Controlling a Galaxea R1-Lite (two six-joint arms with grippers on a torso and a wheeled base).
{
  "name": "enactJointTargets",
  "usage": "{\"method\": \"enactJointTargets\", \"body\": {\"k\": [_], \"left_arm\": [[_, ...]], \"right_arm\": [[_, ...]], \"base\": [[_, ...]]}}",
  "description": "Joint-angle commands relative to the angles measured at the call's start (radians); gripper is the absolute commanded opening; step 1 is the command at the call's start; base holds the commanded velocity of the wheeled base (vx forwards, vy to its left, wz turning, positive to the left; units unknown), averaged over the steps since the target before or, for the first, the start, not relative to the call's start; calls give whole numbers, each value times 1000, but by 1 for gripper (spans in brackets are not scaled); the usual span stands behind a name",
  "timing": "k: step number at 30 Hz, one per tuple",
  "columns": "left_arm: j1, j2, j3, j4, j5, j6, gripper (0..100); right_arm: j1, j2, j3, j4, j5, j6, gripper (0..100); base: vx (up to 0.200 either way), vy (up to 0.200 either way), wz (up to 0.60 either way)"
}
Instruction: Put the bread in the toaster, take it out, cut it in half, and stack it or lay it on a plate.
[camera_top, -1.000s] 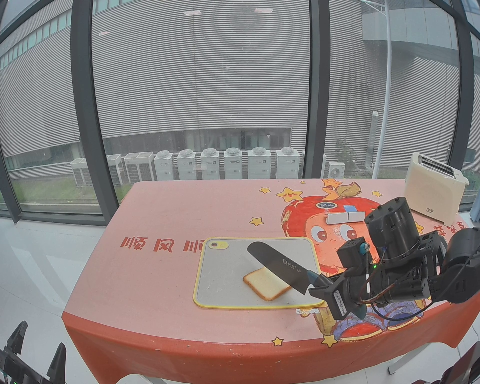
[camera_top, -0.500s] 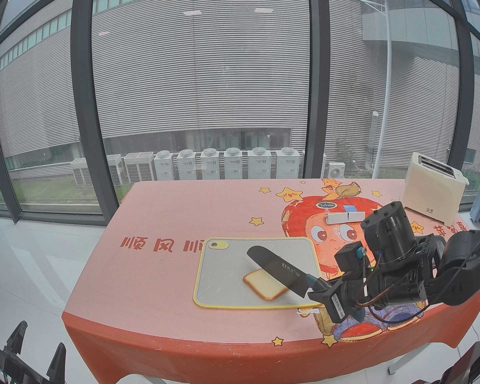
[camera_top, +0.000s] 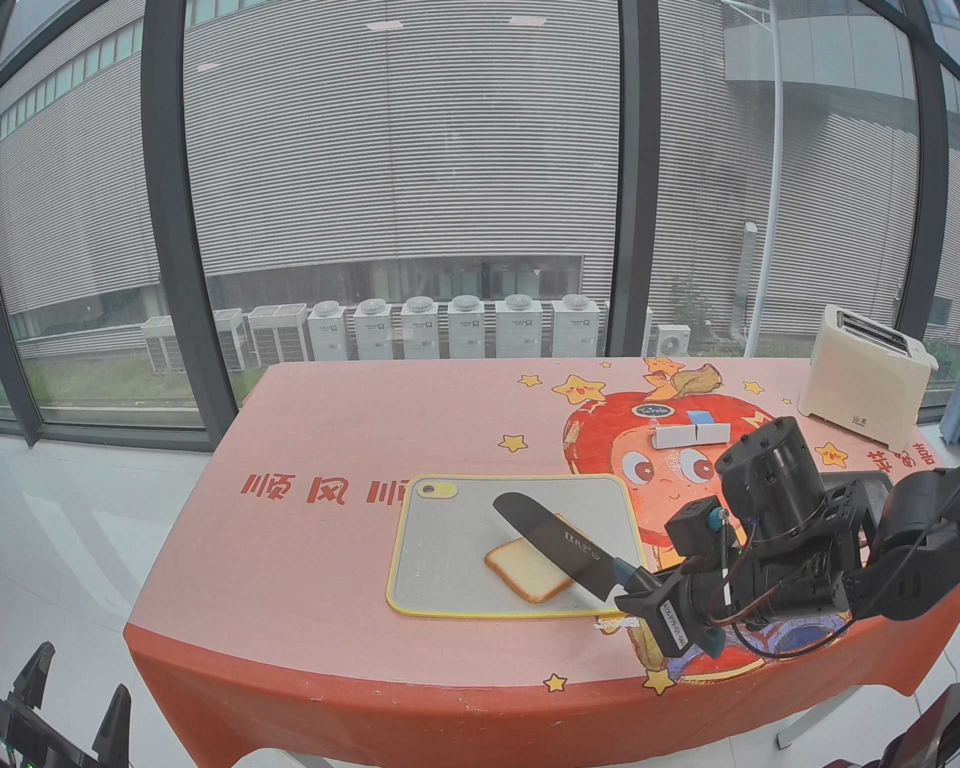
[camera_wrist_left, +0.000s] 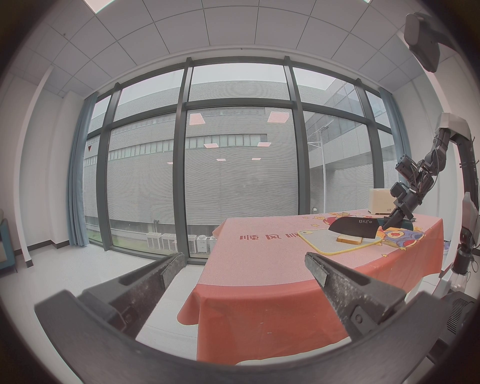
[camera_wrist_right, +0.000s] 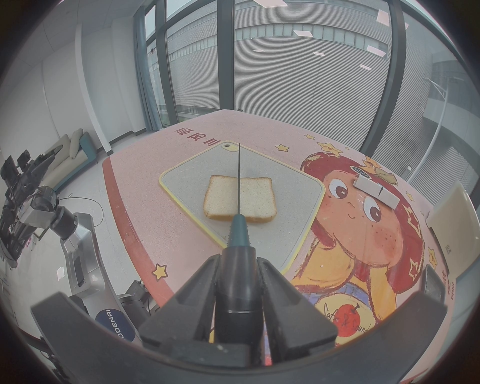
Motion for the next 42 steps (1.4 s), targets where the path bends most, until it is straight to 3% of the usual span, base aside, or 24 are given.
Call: {"method": "enactJointTargets", "body": {"k": [1, 3, 5, 8, 12, 15, 21, 22, 24, 25, 31, 36, 42], "left_arm": [[0, 0, 18, -41, -4, -6, 100], [0, -1, 18, -204, -7, -27, 100], [2, 8, 18, -283, -8, -26, 100], [-1, 8, 18, -242, -16, -24, 100], [-5, 32, -10, -211, -62, -24, 100], [0, 140, -81, -237, -73, -27, 100], [2, 247, -85, -351, -76, -21, 100], [0, 264, -84, -357, -79, -9, 0], [-1, 285, -88, -363, -80, 22, 0], [-3, 298, -91, -365, -82, 23, 0], [-1, 434, -127, -487, -125, 17, 0], [-3, 543, -159, -560, -133, 22, 0], [-8, 720, -208, -691, -185, 19, 0]], "right_arm": [[0, 0, 1, 0, -2, 1, 0], [2, -2, 3, 0, -2, -1, 0], [2, -2, 1, -1, -2, -1, 0], [3, -2, 4, 0, -2, -1, 0], [11, -6, 10, -1, -2, -1, 0], [14, -6, 13, -1, -2, -1, 0], [14, -6, 13, -1, -10, 1, 0], [14, -6, 15, -1, -10, -1, 0], [17, -6, 16, -1, -15, 1, 0], [19, -6, 16, -1, -19, -1, 0], [29, -8, 19, -3, -27, 1, 0], [29, -8, 19, -3, -29, 1, 0], [29, -8, 19, -3, -29, 1, 0]], "base": [[0, 0, 0], [0, 0, 0], [0, 0, 0], [0, 0, 0], [0, 0, 0], [0, 0, 0], [0, 0, 0], [0, 0, 0], [0, 0, 0], [0, 0, 0], [0, 0, 0], [0, 0, 0], [0, 0, 0]]}}
